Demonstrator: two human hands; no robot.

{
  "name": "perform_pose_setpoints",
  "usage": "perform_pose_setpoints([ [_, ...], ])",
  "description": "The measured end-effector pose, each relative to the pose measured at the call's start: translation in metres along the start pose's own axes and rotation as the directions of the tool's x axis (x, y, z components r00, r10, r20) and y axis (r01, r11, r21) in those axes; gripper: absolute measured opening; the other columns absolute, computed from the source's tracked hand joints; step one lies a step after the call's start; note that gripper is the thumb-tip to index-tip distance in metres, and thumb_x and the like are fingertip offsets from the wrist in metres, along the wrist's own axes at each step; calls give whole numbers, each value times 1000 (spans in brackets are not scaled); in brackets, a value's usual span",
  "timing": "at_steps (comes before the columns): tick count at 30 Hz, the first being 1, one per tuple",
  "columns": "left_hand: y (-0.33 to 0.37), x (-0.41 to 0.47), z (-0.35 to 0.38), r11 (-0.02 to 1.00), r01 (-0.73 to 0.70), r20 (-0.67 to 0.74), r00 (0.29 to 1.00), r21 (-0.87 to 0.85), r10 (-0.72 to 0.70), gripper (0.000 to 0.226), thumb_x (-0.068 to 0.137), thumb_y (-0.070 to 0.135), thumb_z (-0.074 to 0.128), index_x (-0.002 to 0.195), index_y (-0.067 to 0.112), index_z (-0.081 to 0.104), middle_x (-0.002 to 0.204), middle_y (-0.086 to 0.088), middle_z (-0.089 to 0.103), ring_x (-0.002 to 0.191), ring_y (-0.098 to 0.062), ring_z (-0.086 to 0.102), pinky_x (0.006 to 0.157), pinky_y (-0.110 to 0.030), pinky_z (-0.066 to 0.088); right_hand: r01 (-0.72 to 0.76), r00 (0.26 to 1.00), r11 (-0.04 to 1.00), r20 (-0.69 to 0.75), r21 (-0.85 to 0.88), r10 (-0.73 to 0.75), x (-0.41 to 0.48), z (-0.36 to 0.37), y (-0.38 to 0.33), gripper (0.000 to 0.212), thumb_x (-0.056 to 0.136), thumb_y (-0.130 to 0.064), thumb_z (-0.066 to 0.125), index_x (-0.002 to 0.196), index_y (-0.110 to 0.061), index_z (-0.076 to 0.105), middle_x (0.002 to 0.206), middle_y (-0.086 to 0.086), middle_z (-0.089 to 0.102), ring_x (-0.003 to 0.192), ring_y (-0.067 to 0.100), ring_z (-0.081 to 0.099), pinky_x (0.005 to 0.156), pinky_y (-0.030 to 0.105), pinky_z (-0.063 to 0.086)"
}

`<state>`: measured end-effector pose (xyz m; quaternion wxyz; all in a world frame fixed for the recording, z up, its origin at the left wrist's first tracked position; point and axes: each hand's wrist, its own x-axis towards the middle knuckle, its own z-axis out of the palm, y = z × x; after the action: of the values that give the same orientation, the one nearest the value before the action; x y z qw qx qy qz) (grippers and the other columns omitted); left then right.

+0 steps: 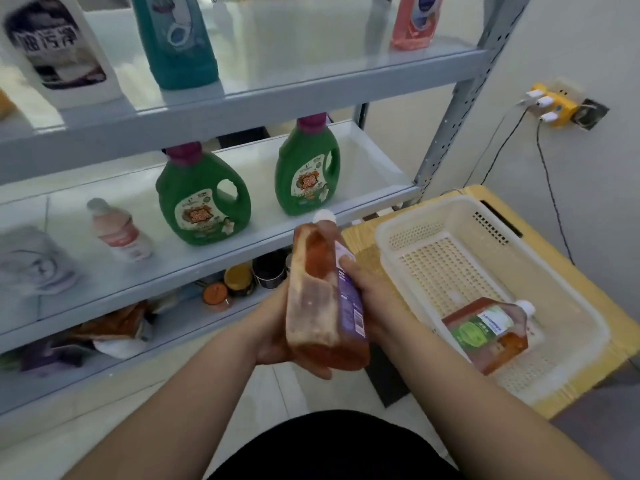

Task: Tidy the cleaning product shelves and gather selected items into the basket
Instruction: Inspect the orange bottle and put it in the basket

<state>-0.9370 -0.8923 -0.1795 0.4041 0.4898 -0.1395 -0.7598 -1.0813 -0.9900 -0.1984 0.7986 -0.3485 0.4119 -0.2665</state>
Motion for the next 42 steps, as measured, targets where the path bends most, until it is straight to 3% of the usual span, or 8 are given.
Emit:
perform_pose_setpoints([
  [6, -40, 25, 6, 970, -230, -233, 950, -83, 206, 81, 79, 89, 43, 127, 30, 71, 136, -12, 67, 125, -31, 65, 110, -58, 45, 194, 979, 957, 99, -217, -176, 10, -49, -24, 85, 52, -25, 97, 123, -41, 52, 114, 1, 75, 102, 27, 75, 79, 40, 62],
  [16, -68, 34, 56, 803, -435, -612, 523, 407, 593, 53, 80, 77, 53, 100, 32, 73, 97, 12, 79, 84, -4, 74, 67, -18, 55, 204, 946, 969, 282, -136, -159, -3, -78, -44, 62, 81, -10, 83, 130, -27, 50, 125, 11, 69, 113, 34, 70, 90, 47, 61],
  [18, -71, 39, 70, 887, -430, -689, 592, 170, 419, 53, 86, 76, 48, 86, 33, 78, 92, 2, 80, 75, -17, 76, 60, -31, 53, 143, 933, 986, 344, -90, -104, -6, -81, -57, 51, 93, -31, 73, 139, -20, 54, 118, 9, 71, 110, 31, 68, 85, 41, 57],
  [21, -75, 39, 89, 915, -346, -641, 754, -207, 140, 57, 86, 80, 52, 76, 31, 81, 81, -1, 76, 59, -22, 70, 52, -27, 44, 33, 909, 997, 417, -63, -4, -5, -83, -62, 103, 67, -71, 81, 147, -13, 53, 139, 24, 58, 128, 34, 55, 103, 52, 45],
  [26, -73, 38, 111, 916, -89, -236, 972, -392, -7, 62, 87, 73, 60, 87, 14, 78, 79, -6, 69, 62, -22, 66, 40, -19, 39, -174, 835, 985, 532, 16, 139, -8, -80, -39, 96, 65, -71, 85, 139, -14, 61, 119, 11, 71, 111, 26, 69, 102, 47, 51],
  [29, -74, 36, 109, 965, -86, -250, 968, -249, 22, 69, 85, 74, 60, 98, 9, 78, 90, -14, 72, 75, -30, 71, 49, -25, 47, -110, 882, 987, 469, 118, 43, -7, -79, -29, 73, 65, -64, 89, 123, -21, 74, 110, 6, 76, 103, 21, 73, 92, 44, 60],
  [33, -77, 21, 81, 969, -179, -339, 934, -171, 112, 81, 84, 85, 45, 125, 21, 73, 126, -18, 70, 112, -38, 70, 77, -49, 60, 59, 957, 996, 287, -61, -39, -6, -79, -27, 115, 51, -56, 99, 143, -17, 41, 124, 17, 69, 111, 36, 71, 91, 50, 60],
  [42, -77, -22, 26, 877, -382, -467, 743, 291, 479, 91, 47, 47, 95, 129, 30, 59, 114, 4, 77, 106, -19, 73, 80, -34, 62, 336, 907, 833, 388, -439, -162, -28, -33, -12, 74, 68, -51, 88, 128, -61, 46, 121, -34, 60, 116, 6, 64, 84, 37, 63],
])
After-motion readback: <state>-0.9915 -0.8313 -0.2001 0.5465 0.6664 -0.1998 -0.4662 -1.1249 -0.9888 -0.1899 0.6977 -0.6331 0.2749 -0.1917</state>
